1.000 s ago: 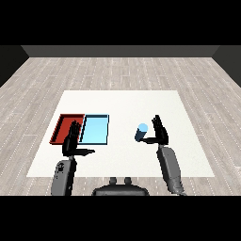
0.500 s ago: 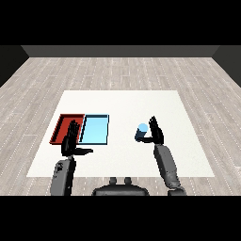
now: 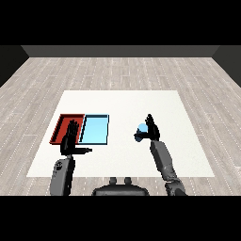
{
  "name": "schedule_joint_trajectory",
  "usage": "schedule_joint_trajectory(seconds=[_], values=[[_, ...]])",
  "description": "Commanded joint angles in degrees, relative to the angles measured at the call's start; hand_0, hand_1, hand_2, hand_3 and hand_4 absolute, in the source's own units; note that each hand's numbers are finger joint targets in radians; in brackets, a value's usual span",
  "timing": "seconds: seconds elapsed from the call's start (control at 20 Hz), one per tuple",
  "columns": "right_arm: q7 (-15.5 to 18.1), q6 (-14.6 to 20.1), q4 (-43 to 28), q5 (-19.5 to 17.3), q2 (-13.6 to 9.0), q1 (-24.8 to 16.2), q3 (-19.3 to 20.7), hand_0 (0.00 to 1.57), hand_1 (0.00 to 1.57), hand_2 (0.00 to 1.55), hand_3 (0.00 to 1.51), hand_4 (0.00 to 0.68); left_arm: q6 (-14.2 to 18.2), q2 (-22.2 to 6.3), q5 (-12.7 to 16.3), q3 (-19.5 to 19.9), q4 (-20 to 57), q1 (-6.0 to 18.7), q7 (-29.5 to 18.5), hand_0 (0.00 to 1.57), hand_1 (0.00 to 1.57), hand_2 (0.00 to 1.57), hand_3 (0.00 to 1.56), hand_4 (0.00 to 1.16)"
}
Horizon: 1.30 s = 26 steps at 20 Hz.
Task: Pick the blue can and put it in the blue box
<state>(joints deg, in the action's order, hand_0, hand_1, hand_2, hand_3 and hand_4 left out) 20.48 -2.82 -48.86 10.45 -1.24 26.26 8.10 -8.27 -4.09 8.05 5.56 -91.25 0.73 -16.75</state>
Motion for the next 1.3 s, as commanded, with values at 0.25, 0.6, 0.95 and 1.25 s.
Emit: schedule_joint_trajectory(seconds=[0.25, 0.6, 0.95, 1.25], values=[[7.6, 2.5, 11.5, 3.5, 1.2, 4.0, -4.4, 0.0, 0.0, 0.0, 0.0, 0.0, 0.1, -0.9, 1.1, 1.6, 1.6, 3.0, 1.6, 0.0, 0.0, 0.0, 0.0, 0.0], [5.1, 14.1, 10.8, 0.6, 1.2, 9.2, -0.4, 1.52, 1.52, 1.5, 1.46, 0.599, -1.1, -2.4, 2.4, 2.3, -2.4, 1.0, 3.3, 0.0, 0.0, 0.0, 0.0, 0.0], [5.2, 13.3, 8.8, -0.9, 1.2, 4.6, -5.0, 1.53, 1.53, 1.49, 1.45, 0.597, 2.0, 2.6, -1.9, -3.4, -4.0, -2.1, 1.4, 0.0, 0.0, 0.0, 0.0, 0.0], [-5.5, 14.3, -4.8, -2.2, 1.0, 4.1, -8.7, 1.48, 1.48, 1.47, 1.44, 0.619, 0.1, 0.7, -1.6, -1.9, -1.7, -2.3, -0.3, 0.0, 0.0, 0.0, 0.0, 0.0]])
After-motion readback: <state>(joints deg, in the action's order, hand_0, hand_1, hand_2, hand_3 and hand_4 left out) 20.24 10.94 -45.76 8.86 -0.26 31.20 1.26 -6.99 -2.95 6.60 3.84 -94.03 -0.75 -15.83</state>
